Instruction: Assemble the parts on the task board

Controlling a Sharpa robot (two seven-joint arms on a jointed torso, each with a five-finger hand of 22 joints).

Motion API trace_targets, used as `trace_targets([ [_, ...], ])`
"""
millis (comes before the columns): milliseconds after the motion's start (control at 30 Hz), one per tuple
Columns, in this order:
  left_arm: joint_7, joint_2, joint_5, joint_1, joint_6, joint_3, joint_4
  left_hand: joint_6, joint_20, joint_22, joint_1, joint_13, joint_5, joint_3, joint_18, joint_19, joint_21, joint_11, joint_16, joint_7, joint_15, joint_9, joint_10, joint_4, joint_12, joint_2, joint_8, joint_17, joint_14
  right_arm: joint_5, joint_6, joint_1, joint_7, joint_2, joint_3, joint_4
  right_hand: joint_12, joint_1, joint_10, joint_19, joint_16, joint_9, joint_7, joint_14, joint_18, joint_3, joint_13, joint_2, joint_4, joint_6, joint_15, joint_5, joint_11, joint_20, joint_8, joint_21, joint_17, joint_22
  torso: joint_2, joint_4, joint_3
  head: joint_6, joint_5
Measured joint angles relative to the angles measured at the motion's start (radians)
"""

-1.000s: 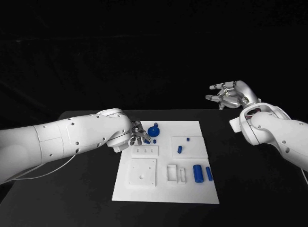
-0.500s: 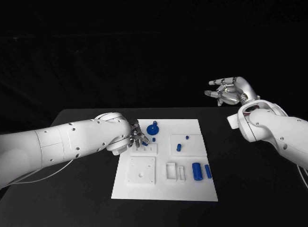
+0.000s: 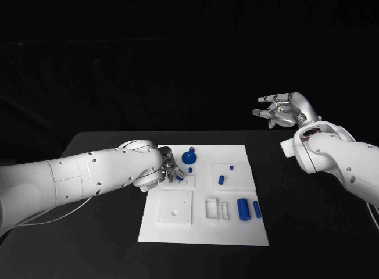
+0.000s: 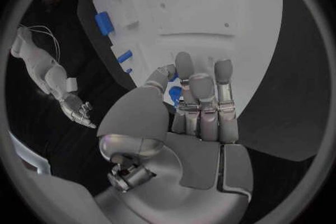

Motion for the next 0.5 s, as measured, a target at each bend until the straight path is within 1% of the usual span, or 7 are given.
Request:
trace_targets([
  [100, 0.0, 0.0, -0.001, -0.002, 0.001, 0.0, 0.0, 0.0, 0.0, 0.017, 0.0, 0.002, 0.0, 0.0, 0.0, 0.0, -0.011, 0.0, 0.007, 0.0, 0.0, 0.001, 0.0, 0.0, 0.004, 0.0, 0.0, 0.0, 0.0, 0.0, 0.0, 0.0, 0.0, 0.0, 0.0, 0.0, 0.0, -0.003, 0.0, 0.0, 0.0, 0.0, 0.0, 0.0, 0.0, 0.0, -0.001, 0.003, 0.0, 0.0, 0.0, 0.006, 0.0, 0.0, 0.0, 0.0, 0.0, 0.0, 0.0, -0.0003, -0.0001, 0.0, 0.001],
  [233, 0.0, 0.0, -0.003, -0.004, 0.002, 0.0, 0.0, 0.0, 0.0, 0.053, 0.0, 0.006, -0.006, 0.0, 0.0, 0.018, -0.044, 0.0, 0.011, 0.0, 0.0, 0.004, 0.0, 0.0, 0.009, 0.0, 0.0, 0.0, 0.0, 0.001, 0.0, 0.0, 0.0, 0.001, 0.0, 0.0, 0.0, -0.004, 0.0, 0.0, 0.0, 0.0, 0.0, 0.0, 0.0, 0.0, -0.001, 0.004, 0.0, 0.0, 0.0, 0.007, 0.0, 0.0, 0.0, 0.0, 0.0, 0.001, 0.001, -0.0004, 0.0002, -0.001, 0.001],
  [300, 0.0, 0.0, -0.004, -0.005, 0.003, 0.0, 0.0, 0.0, 0.0, 0.066, 0.0, 0.007, -0.008, 0.0, 0.0, 0.018, -0.056, 0.001, 0.011, 0.0, 0.001, 0.005, 0.001, 0.0, 0.009, 0.0, 0.0, 0.0, 0.0, 0.001, 0.0, 0.0, 0.0, 0.001, 0.0, 0.0, 0.0, -0.004, 0.0, 0.0, 0.0, 0.0, 0.0, 0.0, 0.0, 0.0, -0.001, 0.004, 0.0, 0.0, 0.0, 0.007, 0.0, 0.0, 0.0, 0.0, 0.0, 0.001, 0.001, -0.0004, 0.0003, -0.002, 0.002],
  [333, 0.0, 0.0, -0.004, -0.005, 0.004, 0.0, 0.001, 0.0, 0.0, 0.068, 0.0, 0.007, -0.008, 0.0, 0.0, 0.018, -0.058, 0.006, 0.011, 0.0, 0.001, 0.006, 0.006, 0.0, 0.01, 0.0, 0.0, 0.0, 0.0, 0.001, 0.0, 0.0, 0.0, 0.001, 0.0, 0.0, 0.0, -0.004, 0.0, 0.0, 0.0, 0.0, 0.0, 0.0, 0.0, 0.0, -0.001, 0.004, 0.0, 0.0, 0.0, 0.007, 0.0, 0.0, 0.0, 0.0, 0.0, 0.001, 0.001, -0.0004, 0.0004, -0.003, 0.002],
  [433, 0.0, -0.001, -0.005, -0.005, 0.007, 0.0, 0.003, 0.0, 0.0, 0.096, 0.0, 0.01, -0.008, 0.002, 0.0, 0.029, -0.084, 0.006, 0.015, 0.0, 0.002, 0.006, 0.006, -0.003, 0.014, 0.0, 0.0, 0.0, 0.001, 0.001, 0.0, 0.0, 0.0, 0.001, 0.0, 0.0, 0.0, -0.004, 0.0, 0.0, 0.0, 0.0, 0.0, 0.0, 0.0, 0.0, -0.001, 0.004, 0.0, 0.0, 0.0, 0.007, 0.0, 0.0, 0.0, 0.0, 0.0, 0.001, 0.001, -0.0004, 0.0005, -0.004, 0.002],
  [500, 0.0, -0.003, -0.005, -0.005, 0.01, 0.0, 0.005, 0.0, 0.0, 0.101, 0.0, 0.01, -0.008, 0.003, 0.0, 0.029, -0.087, 0.006, 0.015, 0.0, 0.002, 0.007, 0.006, -0.003, 0.015, 0.0, 0.0, 0.0, 0.001, 0.001, 0.0, 0.0, 0.0, 0.001, 0.0, 0.0, 0.0, -0.004, 0.0, 0.0, 0.0, 0.0, 0.0, 0.0, 0.0, 0.0, -0.003, 0.004, 0.0, 0.0, 0.0, 0.007, 0.0, 0.0, 0.0, 0.0, -0.001, 0.001, 0.001, -0.0004, 0.0005, -0.005, 0.002],
])
